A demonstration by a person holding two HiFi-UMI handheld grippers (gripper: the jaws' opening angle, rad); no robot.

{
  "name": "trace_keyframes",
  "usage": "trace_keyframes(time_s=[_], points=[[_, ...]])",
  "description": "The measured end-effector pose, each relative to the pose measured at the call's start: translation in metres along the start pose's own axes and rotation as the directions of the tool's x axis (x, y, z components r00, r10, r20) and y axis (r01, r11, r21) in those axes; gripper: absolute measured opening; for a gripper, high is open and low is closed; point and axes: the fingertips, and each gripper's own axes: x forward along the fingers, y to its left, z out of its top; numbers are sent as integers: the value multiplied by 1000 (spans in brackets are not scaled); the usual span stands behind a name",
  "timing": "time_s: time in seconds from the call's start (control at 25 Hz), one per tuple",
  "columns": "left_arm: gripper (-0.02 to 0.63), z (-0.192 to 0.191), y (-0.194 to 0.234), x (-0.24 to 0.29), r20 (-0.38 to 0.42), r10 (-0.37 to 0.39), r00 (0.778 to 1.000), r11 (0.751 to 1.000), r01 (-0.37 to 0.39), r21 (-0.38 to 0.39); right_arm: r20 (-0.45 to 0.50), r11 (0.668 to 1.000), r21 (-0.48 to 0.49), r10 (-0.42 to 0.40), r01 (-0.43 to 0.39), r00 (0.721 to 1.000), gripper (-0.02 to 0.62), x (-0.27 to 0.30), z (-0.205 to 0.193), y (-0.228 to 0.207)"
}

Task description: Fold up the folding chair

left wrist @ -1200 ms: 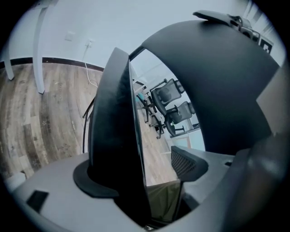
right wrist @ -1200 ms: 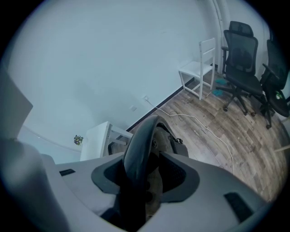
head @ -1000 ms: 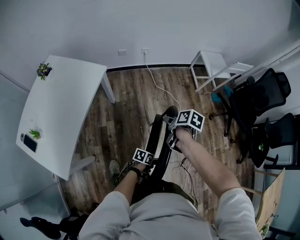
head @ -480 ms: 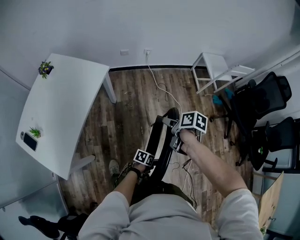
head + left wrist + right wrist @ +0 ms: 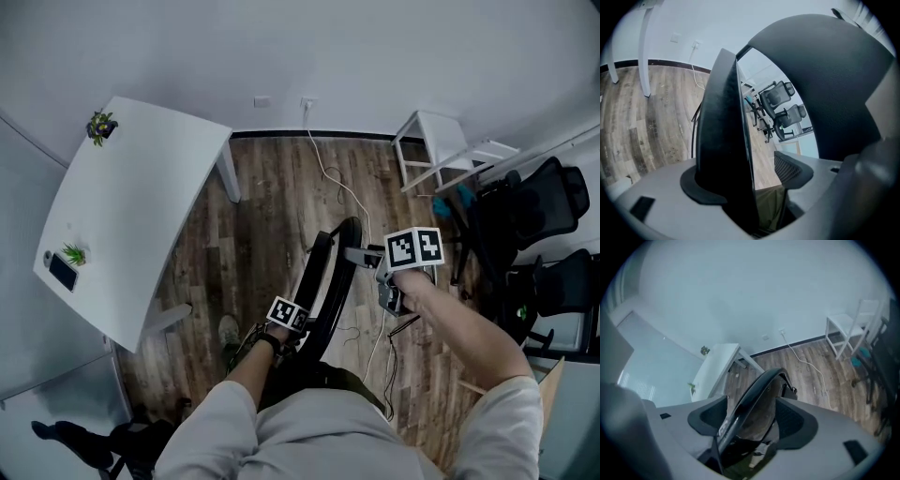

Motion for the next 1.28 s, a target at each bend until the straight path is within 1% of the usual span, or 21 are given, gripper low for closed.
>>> trace_keyframes(time_s=[0.08, 0.16, 0.2, 0.24, 0.28, 0.32, 0.36, 0.44, 0.52, 0.6, 0.64, 0.68, 0.72, 0.76, 0.8, 0.84, 0.88, 0.92, 1.04, 1.16, 1.28], points=[[341, 8, 3, -2, 33, 0, 999, 1000, -1, 19, -43, 989, -146, 18, -25, 999, 319, -4, 4, 3], [341, 9, 7, -3, 36, 6, 999, 1000, -7, 23, -89, 952, -300, 40, -65, 995, 321, -4, 8, 7], [339, 8, 8, -4, 33, 7, 999, 1000, -8, 23, -108, 918, -388, 41, -80, 993, 321, -3, 11, 10], [339, 6, 9, -4, 29, 6, 1000, 1000, -6, 21, -126, 869, -486, 32, -89, 992, 321, -2, 14, 12], [339, 5, 9, -5, 26, 2, 1000, 1000, -2, 18, -143, 803, -589, 13, -96, 990, 325, 0, 16, 14], [339, 5, 9, -6, 23, -1, 1000, 1000, 0, 15, -162, 718, -688, -6, -108, 987, 325, 3, 18, 17], [339, 3, 9, -7, 14, -1, 1000, 1000, 0, 9, -184, 619, -774, -20, -132, 983, 330, 4, 18, 20], [338, -2, 10, -10, -18, 6, 1000, 1000, -6, -8, -235, 398, -895, -38, -201, 971, 330, 5, 16, 28], [334, -5, 10, -11, -34, 8, 999, 1000, -8, -15, -284, 160, -951, -115, -264, 952, 338, 6, 8, 28], [334, -5, 10, -11, -33, 1, 999, 1000, -2, -15, -286, -82, -945, -263, -317, 921, 345, 13, -2, 15], [333, -3, 9, -12, -21, -4, 1000, 1000, 3, -9, -268, -200, -916, -338, -347, 902, 347, 19, -6, 6], [331, 2, 8, -13, 4, -9, 1000, 1000, 9, 5, -243, -306, -874, -398, -378, 885, 348, 26, -10, -3], [326, 8, 8, -13, 29, -12, 999, 1000, 12, 19, -215, -396, -826, -437, -401, 874, 351, 33, -14, -10], [321, 8, 9, -13, 30, -8, 1000, 1000, 7, 19, -184, -469, -783, -453, -408, 873, 353, 41, -16, -16], [321, 2, 11, -13, 4, 2, 1000, 1000, -2, 4, -150, -530, -748, -452, -400, 880, 353, 49, -16, -19], [321, -5, 13, -13, -24, 9, 1000, 1000, -9, -12, -118, -581, -718, -442, -384, 889, 353, 57, -16, -20], [321, -8, 13, -14, -40, 8, 999, 1000, -9, -22, -96, -619, -691, -433, -374, 896, 353, 64, -17, -19], [321, -8, 12, -14, -45, 3, 999, 1000, -4, -27, -88, -645, -666, -431, -375, 898, 353, 70, -19, -19], [310, -8, 9, -14, -45, -11, 999, 999, 10, -33, -91, -693, -591, -450, -412, 889, 349, 87, -30, -22], [307, -9, 8, -14, -51, -8, 999, 999, 6, -40, -73, -749, -533, -423, -394, 903, 223, 96, -30, -21], [301, -7, 10, -15, -49, 0, 999, 999, -2, -44, -69, -769, -509, -412, -387, 909, 204, 98, -27, -17]])
